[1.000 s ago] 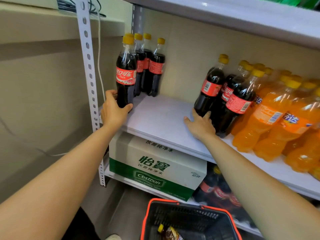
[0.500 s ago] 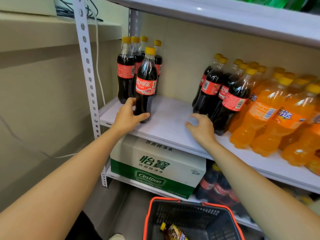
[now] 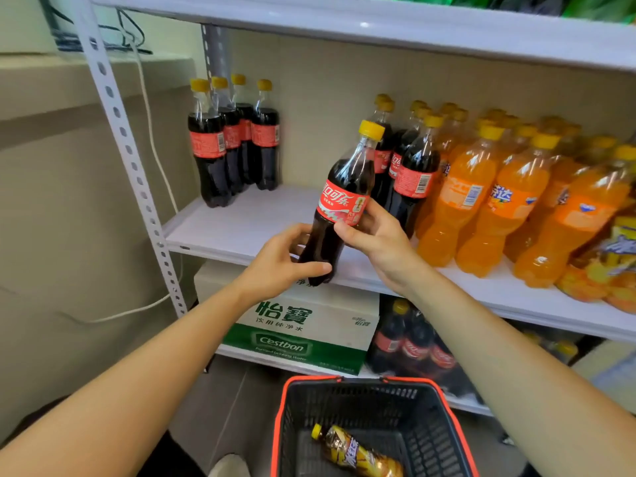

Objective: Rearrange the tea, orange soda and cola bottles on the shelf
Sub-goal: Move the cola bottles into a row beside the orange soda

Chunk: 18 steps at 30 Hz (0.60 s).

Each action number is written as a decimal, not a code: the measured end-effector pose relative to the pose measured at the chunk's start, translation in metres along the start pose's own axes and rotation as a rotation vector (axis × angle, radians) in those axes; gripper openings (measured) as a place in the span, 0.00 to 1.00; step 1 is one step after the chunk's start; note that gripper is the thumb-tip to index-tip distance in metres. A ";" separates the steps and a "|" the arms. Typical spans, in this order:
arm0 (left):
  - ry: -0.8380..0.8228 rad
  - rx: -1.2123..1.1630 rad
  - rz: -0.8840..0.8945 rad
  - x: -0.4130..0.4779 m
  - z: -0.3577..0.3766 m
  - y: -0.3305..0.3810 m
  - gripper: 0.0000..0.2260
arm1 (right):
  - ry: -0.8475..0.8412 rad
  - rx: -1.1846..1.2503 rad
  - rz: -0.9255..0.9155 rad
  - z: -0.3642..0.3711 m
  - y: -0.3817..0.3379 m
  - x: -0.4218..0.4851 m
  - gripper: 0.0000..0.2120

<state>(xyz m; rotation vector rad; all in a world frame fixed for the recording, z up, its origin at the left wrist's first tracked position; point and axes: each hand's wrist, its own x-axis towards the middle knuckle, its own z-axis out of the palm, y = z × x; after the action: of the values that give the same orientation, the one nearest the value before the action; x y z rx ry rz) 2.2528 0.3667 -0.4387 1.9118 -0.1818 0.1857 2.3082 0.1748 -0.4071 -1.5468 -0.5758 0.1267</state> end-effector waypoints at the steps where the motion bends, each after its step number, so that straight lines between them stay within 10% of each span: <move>1: -0.033 -0.011 -0.003 -0.004 0.005 0.005 0.23 | 0.005 0.049 0.003 -0.005 -0.001 -0.008 0.18; 18: -0.118 -0.504 -0.101 -0.026 0.083 0.036 0.24 | 0.052 0.372 0.311 -0.046 0.042 -0.140 0.27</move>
<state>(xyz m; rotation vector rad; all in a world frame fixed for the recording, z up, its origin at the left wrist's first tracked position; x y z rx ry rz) 2.2227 0.2780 -0.4398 1.4255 -0.1901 -0.0412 2.2186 0.0749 -0.4811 -1.2610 -0.2482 0.4073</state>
